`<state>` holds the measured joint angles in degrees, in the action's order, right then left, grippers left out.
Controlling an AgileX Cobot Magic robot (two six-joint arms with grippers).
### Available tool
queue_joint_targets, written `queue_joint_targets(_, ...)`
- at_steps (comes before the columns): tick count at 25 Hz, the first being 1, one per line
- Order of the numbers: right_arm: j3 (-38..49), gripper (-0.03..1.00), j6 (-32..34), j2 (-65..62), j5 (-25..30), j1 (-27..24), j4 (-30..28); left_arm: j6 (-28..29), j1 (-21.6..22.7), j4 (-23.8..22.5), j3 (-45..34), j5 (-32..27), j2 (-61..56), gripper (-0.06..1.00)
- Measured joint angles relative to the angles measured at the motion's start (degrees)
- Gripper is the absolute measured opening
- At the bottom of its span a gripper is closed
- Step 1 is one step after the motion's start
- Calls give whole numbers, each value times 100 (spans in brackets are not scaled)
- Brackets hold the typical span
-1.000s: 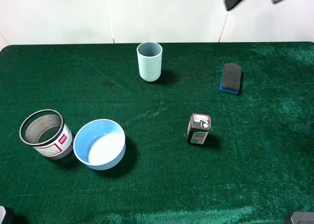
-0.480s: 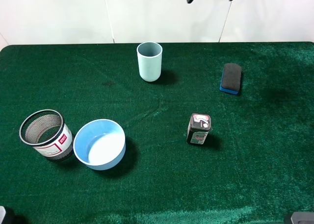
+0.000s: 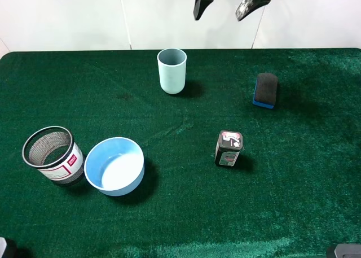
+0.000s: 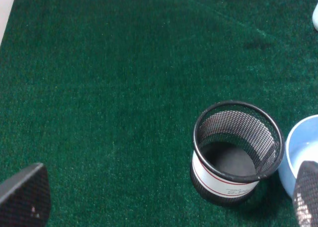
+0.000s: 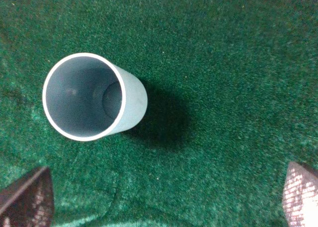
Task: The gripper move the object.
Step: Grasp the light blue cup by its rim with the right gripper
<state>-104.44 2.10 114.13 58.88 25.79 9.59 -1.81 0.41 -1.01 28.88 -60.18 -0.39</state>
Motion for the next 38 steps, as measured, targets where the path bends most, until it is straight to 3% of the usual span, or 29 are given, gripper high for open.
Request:
queue_joint_targets(15,-135,69,56,809,-906,324,154,0,0,0,0,0,0,99)
queue_joint_targets(38,-461,69,135,1837,-1131,398,29,0,0,0,0,0,0,99)
